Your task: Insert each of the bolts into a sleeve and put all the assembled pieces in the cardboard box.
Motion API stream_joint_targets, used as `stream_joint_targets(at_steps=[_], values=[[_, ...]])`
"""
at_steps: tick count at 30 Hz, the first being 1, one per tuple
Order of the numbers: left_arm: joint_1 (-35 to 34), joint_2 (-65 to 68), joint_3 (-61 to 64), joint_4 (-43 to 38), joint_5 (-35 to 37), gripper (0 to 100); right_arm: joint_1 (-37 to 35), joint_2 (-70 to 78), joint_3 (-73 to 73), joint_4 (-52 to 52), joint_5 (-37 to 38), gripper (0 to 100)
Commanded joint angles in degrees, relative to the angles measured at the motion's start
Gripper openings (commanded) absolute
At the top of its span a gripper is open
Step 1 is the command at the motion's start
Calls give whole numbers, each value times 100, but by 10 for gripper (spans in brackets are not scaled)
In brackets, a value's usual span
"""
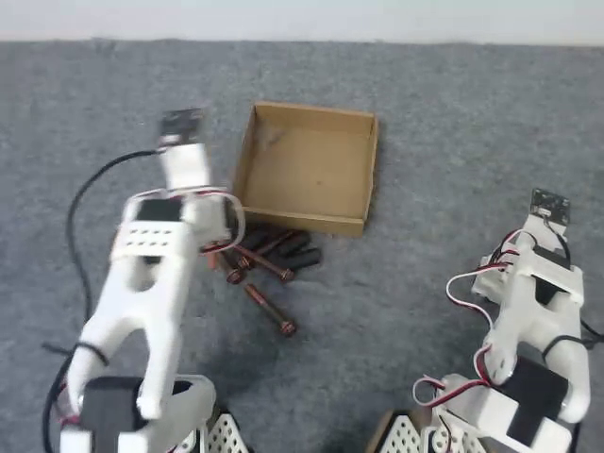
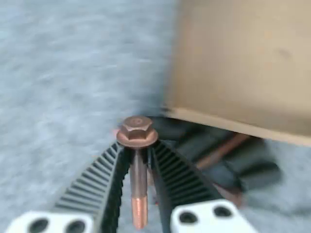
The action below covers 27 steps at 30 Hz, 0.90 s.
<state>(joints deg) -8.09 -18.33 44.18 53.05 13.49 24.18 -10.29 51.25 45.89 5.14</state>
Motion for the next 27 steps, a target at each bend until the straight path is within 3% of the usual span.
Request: stream_joint_targets(at_steps=[1, 9, 19, 27], values=[[-668, -580, 338, -431, 79, 11, -101, -259, 0, -75, 62, 7], [-1503, -818, 1473, -1301, 62, 11, -347, -277, -18, -523, 53, 7], [-1512, -782, 1516, -1398, 53, 11, -1666, -259, -325, -2053, 62, 7], [-1503, -782, 1516, -1398, 53, 11, -2396, -259, -308, -3978, 62, 9]])
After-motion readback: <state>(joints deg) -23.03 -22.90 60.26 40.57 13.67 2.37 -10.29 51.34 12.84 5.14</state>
